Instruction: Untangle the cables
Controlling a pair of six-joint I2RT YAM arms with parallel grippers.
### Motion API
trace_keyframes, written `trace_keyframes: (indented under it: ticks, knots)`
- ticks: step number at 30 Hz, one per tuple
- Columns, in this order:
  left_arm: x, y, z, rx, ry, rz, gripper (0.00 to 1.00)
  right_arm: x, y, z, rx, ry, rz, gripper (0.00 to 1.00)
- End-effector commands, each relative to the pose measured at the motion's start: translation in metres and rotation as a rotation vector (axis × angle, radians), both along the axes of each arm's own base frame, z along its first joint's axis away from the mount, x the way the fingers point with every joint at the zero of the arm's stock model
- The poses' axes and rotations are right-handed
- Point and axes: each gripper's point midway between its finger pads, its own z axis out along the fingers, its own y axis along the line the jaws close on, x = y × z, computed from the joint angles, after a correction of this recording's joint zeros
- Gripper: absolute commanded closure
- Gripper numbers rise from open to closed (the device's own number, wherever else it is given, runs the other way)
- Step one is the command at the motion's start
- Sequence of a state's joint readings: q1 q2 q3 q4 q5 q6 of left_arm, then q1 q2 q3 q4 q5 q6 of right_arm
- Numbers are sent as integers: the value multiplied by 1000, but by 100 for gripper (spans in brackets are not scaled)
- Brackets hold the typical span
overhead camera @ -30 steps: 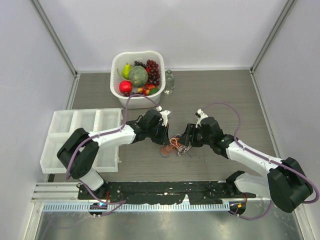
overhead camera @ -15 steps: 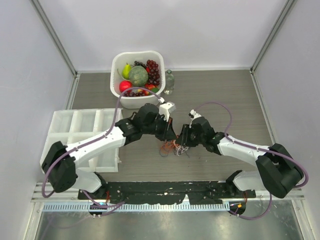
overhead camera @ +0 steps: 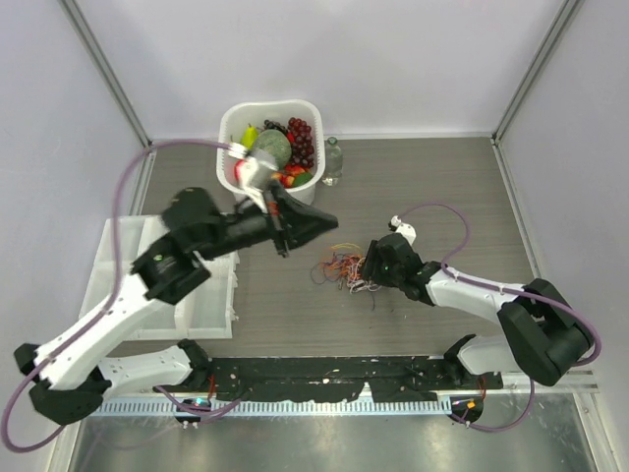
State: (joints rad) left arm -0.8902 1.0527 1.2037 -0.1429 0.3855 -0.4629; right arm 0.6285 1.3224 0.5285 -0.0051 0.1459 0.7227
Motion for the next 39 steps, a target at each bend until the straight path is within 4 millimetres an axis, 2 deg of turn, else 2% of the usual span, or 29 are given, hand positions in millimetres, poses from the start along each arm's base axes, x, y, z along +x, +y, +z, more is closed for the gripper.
trace_keyframes:
  ticks: [1, 3, 5, 8, 11, 14, 16, 18, 20, 21, 22, 24, 27, 30, 34, 35, 36, 37, 38, 39]
  knots:
    - [-14, 41, 115, -225, -209, 94, 100, 2, -43, -16, -165, 19, -149, 39]
    - [-8, 48, 121, -209, -205, 146, 100, 3, -40, -8, -164, 1, -114, 37]
    - [5, 48, 105, -142, -155, 206, 100, 0, -25, 6, -111, -17, -20, 37]
    - [21, 38, 59, 0, -78, 234, 85, -6, -20, 32, -68, -59, 34, 33]
    - [32, 27, 4, 113, 19, 244, 70, -11, -13, 70, -2, -144, 97, 31]
    - [38, 22, -38, 164, 92, 262, 55, -6, -11, 99, -3, -235, 146, 27]
    - [38, 17, -66, 181, 136, 255, 43, 2, -6, 104, -32, -254, 184, 27]
    - [37, 15, -83, 192, 153, 242, 34, 9, 4, 106, -43, -268, 244, 29]
    - [37, 15, -97, 207, 145, 237, 26, 5, 27, 108, 13, -264, 364, 31]
    - [37, 16, -104, 215, 141, 238, 23, 5, 32, 107, 18, -270, 394, 32]
    - [38, 17, -108, 222, 141, 244, 21, 3, 43, 110, 60, -285, 444, 32]
    - [40, 19, -120, 244, 157, 256, 21, 4, 53, 112, 86, -314, 489, 32]
    - [41, 19, -133, 250, 198, 274, 20, 18, 63, 120, 101, -387, 509, 34]
    - [44, 24, -150, 267, 238, 319, 20, 28, 73, 109, 84, -374, 541, 37]
    - [40, 31, -164, 246, 262, 336, 18, 44, 81, 94, 39, -311, 544, 50]
    - [39, 33, -166, 236, 265, 342, 17, 48, 82, 92, 33, -295, 546, 60]
    - [38, 34, -165, 219, 262, 342, 17, 47, 84, 93, 38, -284, 545, 66]
    - [38, 35, -165, 204, 256, 345, 16, 48, 87, 99, 47, -278, 549, 81]
    - [39, 36, -164, 190, 253, 354, 16, 44, 87, 100, 63, -244, 538, 91]
    - [40, 38, -164, 178, 251, 368, 17, 41, 87, 112, 81, -232, 533, 99]
